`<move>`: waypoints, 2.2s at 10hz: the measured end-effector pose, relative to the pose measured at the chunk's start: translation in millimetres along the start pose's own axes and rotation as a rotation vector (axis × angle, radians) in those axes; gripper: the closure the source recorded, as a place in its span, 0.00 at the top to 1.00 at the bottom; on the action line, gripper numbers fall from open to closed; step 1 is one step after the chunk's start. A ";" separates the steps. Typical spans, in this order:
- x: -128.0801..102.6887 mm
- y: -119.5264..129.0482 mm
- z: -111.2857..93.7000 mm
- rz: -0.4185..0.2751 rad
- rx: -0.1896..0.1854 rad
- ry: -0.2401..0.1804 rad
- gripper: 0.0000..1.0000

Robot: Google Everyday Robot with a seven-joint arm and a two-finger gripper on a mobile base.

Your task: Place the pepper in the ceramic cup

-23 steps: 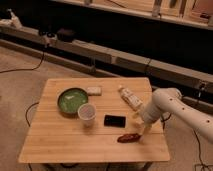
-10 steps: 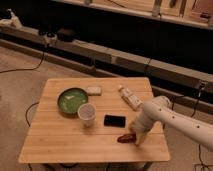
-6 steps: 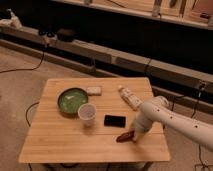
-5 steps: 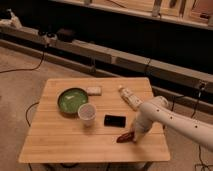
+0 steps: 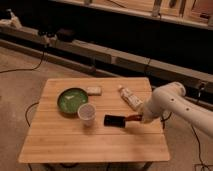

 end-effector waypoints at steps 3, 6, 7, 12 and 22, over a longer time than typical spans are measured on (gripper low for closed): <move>-14.5 -49.4 -50.9 -0.065 0.038 -0.023 0.04; -51.0 -65.1 -32.5 -0.208 -0.066 -0.027 0.04; -63.3 -71.4 -24.3 -0.254 -0.094 -0.011 0.04; -143.2 -110.7 -12.3 -0.406 -0.118 -0.002 0.04; -221.3 -85.2 -0.8 -0.575 -0.152 -0.025 0.04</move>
